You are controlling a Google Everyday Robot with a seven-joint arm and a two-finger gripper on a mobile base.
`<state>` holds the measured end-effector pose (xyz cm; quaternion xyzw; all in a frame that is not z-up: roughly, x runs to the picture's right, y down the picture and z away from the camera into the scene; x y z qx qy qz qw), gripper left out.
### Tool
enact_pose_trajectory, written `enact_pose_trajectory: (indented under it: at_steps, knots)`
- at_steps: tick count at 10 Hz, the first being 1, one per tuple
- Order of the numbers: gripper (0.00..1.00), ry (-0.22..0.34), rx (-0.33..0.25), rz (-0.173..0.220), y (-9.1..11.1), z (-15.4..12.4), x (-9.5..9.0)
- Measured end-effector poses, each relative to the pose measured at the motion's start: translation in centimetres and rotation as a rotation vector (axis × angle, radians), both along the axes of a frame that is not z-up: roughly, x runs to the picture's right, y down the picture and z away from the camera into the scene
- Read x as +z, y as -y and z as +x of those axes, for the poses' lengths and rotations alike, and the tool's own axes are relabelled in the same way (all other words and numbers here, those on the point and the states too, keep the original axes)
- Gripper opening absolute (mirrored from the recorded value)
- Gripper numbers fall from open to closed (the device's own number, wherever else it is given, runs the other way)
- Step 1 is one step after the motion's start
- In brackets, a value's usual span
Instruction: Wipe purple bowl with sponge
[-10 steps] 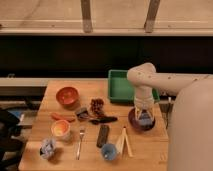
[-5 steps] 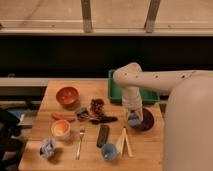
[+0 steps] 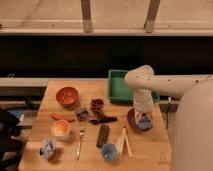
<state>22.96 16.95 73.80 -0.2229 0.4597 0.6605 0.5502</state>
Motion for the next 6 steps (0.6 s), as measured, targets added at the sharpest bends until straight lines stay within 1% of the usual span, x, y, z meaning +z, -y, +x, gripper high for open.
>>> enact_pose_trajectory:
  at_steps: [2, 3, 4, 6]
  knots:
    - [0.09, -0.001, -0.002, 0.011, 0.8, 0.5, 0.6]
    - [0.09, 0.005, -0.007, 0.023, 1.4, 0.2, 1.0]
    - [0.09, 0.019, -0.012, 0.035, 2.0, -0.7, 1.4]
    - [0.09, 0.063, -0.033, 0.056, 3.2, -3.9, 1.9]
